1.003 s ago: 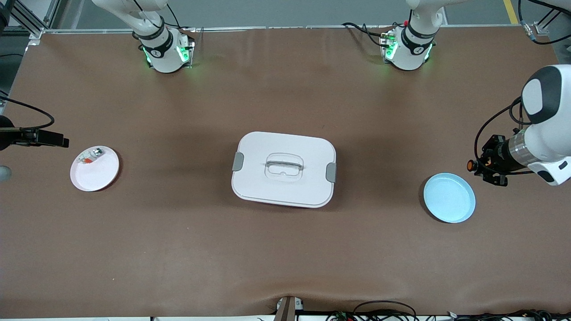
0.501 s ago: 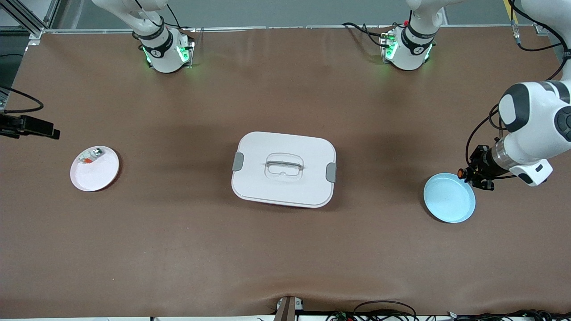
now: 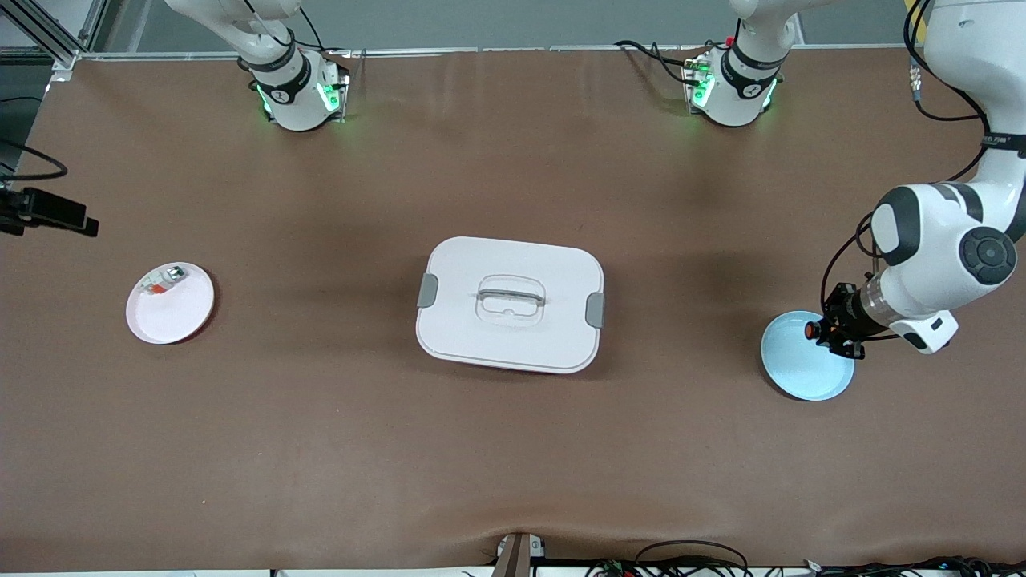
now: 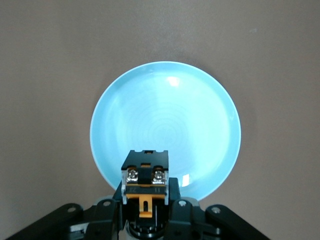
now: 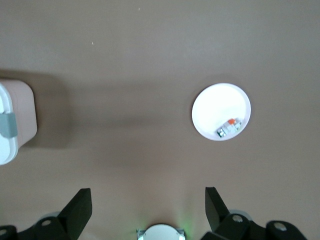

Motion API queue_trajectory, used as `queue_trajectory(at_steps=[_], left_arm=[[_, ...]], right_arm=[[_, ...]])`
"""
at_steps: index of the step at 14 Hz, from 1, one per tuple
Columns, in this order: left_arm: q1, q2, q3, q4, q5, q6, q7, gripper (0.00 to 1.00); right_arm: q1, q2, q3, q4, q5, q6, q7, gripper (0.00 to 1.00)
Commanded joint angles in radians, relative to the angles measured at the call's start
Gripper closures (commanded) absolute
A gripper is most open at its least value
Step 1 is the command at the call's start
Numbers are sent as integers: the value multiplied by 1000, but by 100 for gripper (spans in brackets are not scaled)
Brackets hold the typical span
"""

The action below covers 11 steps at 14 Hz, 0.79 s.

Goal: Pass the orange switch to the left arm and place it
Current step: 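Lower the switch with the left gripper onto the light-blue plate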

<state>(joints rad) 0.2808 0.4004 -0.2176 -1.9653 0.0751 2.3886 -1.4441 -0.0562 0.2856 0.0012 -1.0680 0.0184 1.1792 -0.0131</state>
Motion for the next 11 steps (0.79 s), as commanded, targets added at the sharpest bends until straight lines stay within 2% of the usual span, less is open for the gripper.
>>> queue_trajectory(at_steps=[1, 6, 9, 11], left_arm=[[23, 46, -5, 14, 22, 43, 4, 100], [43, 112, -3, 28, 40, 63, 1, 100], [54, 136, -3, 37, 64, 75, -2, 100], [54, 164, -3, 49, 66, 95, -6, 100]], right_arm=[[1, -89, -6, -108, 8, 11, -1, 0], [19, -157, -7, -193, -5, 37, 1, 0], [22, -277, -7, -369, -5, 153, 4, 0], [22, -330, -7, -446, -5, 195, 4, 0]])
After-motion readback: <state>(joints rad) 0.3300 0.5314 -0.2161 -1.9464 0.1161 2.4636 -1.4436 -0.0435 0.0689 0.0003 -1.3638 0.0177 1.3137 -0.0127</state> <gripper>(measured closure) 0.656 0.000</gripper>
